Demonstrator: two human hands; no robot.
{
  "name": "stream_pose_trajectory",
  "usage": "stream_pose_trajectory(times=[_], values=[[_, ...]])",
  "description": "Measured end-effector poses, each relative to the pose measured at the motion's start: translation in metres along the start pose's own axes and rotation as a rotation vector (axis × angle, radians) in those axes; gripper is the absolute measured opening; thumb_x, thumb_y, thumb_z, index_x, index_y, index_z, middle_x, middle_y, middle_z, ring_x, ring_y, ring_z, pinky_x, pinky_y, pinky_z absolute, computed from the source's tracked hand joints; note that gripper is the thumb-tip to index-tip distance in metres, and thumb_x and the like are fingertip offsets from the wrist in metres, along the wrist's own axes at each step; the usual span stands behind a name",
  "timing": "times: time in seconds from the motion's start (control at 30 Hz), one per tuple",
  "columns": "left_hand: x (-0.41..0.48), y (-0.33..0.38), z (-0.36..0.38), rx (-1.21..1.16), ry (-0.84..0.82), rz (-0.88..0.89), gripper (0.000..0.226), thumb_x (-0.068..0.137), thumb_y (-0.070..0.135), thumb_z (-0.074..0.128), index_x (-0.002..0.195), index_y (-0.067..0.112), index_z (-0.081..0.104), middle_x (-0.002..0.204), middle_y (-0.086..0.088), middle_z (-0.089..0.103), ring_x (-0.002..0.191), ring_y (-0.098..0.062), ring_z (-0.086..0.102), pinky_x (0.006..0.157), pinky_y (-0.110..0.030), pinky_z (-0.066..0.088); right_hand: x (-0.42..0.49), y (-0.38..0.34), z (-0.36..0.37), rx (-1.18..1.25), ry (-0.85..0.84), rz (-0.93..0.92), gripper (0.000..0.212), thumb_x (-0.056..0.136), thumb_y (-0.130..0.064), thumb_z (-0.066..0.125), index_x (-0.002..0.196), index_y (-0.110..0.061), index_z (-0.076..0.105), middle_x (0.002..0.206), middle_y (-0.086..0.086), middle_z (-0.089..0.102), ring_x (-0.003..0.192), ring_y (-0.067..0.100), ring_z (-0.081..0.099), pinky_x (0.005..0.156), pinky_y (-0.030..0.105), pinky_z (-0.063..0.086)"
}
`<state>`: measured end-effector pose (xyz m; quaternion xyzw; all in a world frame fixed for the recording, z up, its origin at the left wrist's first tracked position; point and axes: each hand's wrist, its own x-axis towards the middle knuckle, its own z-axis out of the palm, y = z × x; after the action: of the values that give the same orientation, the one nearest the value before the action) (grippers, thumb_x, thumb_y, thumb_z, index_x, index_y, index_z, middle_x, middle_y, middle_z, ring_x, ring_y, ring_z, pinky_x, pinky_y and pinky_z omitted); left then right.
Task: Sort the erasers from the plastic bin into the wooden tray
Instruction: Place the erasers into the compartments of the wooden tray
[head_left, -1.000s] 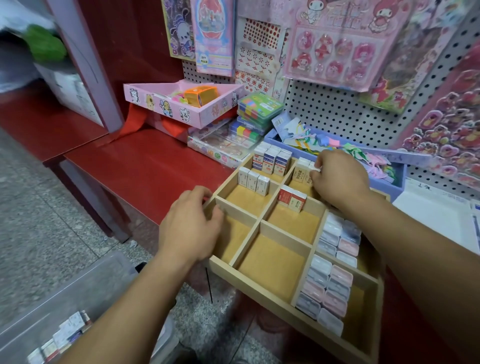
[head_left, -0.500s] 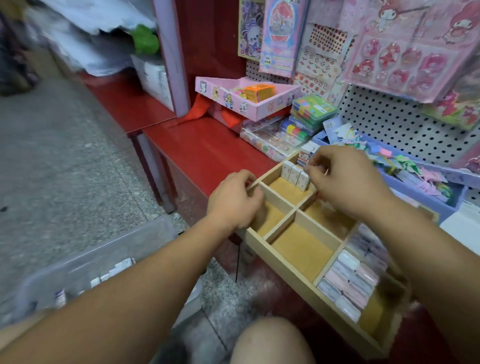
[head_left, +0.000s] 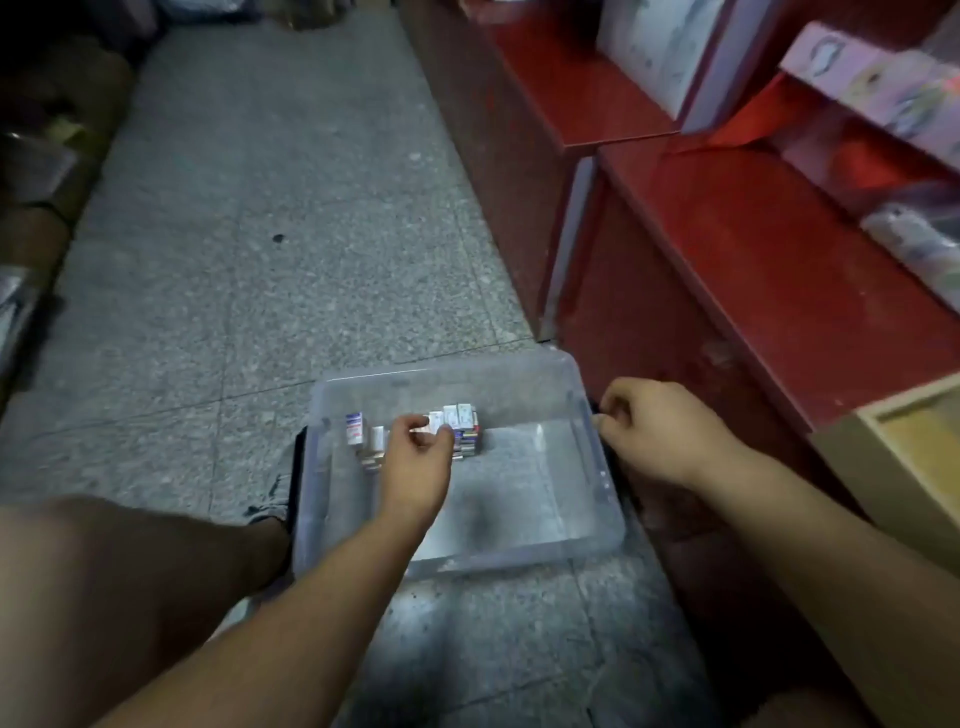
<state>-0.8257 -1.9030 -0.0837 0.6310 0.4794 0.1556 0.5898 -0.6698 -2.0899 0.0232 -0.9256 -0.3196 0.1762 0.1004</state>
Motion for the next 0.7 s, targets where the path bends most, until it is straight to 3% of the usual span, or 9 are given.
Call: stream_pose_trajectory(times=[0.1,0.2,0.27,0.3,0.43,0.57,0.63,0.7], values=[[0.036,-0.050,-0.026,-0.030,0.029,-0.181,0.019,0.094,0.023,0.065,0.107,0.021,0.051,0.086,-0.001,0.060,0.081,-0.024,0.058,0.080,-0.039,0.050,0.046,0.007,0.040,-0.088,-0.098,0.055,0.029,0.098,-0.046,0.054,0.103,-0.018,0.055,0.102,0.009,0.065,0.098,0.033,0.063,0.070,0.036,0.043],[0.078,-0.094,-0.020,-0.146,0.090,-0.336,0.036,0.081,0.036,0.075,0.105,0.024,0.052,0.098,-0.008,0.067,0.091,-0.030,0.066,0.093,-0.050,0.057,0.082,0.021,0.077,-0.101,-0.119,0.172,0.042,0.098,-0.057,0.044,0.114,-0.018,0.048,0.114,0.012,0.060,0.101,0.034,0.060,0.075,0.040,0.048],[0.104,-0.122,-0.008,-0.242,0.134,-0.454,0.057,0.058,0.058,0.075,0.099,0.026,0.051,0.103,-0.015,0.069,0.088,-0.030,0.065,0.095,-0.054,0.054,0.096,0.031,0.098,-0.032,-0.121,0.195,0.042,0.097,-0.061,0.040,0.107,-0.020,0.047,0.112,0.013,0.061,0.097,0.035,0.060,0.073,0.041,0.047],[0.113,-0.131,-0.001,-0.274,0.146,-0.498,0.061,0.056,0.060,0.074,0.101,0.025,0.052,0.100,-0.015,0.068,0.085,-0.028,0.063,0.094,-0.053,0.053,0.100,0.034,0.107,-0.004,-0.106,0.183,0.042,0.096,-0.062,0.039,0.105,-0.022,0.048,0.109,0.012,0.062,0.095,0.035,0.060,0.071,0.041,0.047],[0.138,-0.143,0.019,-0.359,0.245,-0.562,0.058,0.081,0.052,0.074,0.121,0.013,0.056,0.093,-0.007,0.066,0.082,-0.027,0.061,0.091,-0.045,0.052,0.098,0.031,0.133,0.003,0.027,0.080,0.035,0.099,-0.053,0.043,0.112,-0.021,0.051,0.099,0.006,0.060,0.085,0.033,0.057,0.066,0.039,0.046],[0.163,-0.179,0.042,-0.465,0.369,-0.565,0.076,0.051,0.076,0.071,0.107,0.026,0.056,0.103,-0.002,0.069,0.098,-0.026,0.069,0.102,-0.050,0.053,0.096,0.024,0.147,0.027,0.094,0.096,0.036,0.098,-0.048,0.046,0.119,-0.019,0.047,0.091,-0.001,0.050,0.079,0.027,0.052,0.065,0.039,0.045],[0.167,-0.173,0.044,-0.494,0.403,-0.564,0.073,0.055,0.071,0.073,0.107,0.022,0.060,0.102,-0.005,0.071,0.100,-0.031,0.071,0.100,-0.050,0.054,0.098,0.025,0.149,0.019,0.108,0.118,0.034,0.098,-0.049,0.046,0.117,-0.021,0.047,0.087,-0.002,0.049,0.076,0.025,0.052,0.063,0.039,0.046],[0.165,-0.157,0.044,-0.532,0.445,-0.559,0.053,0.072,0.052,0.081,0.110,0.019,0.063,0.106,-0.012,0.073,0.104,-0.035,0.070,0.100,-0.051,0.053,0.099,0.025,0.151,0.014,0.104,0.138,0.035,0.099,-0.053,0.044,0.117,-0.023,0.047,0.089,-0.002,0.050,0.078,0.025,0.054,0.065,0.042,0.050]])
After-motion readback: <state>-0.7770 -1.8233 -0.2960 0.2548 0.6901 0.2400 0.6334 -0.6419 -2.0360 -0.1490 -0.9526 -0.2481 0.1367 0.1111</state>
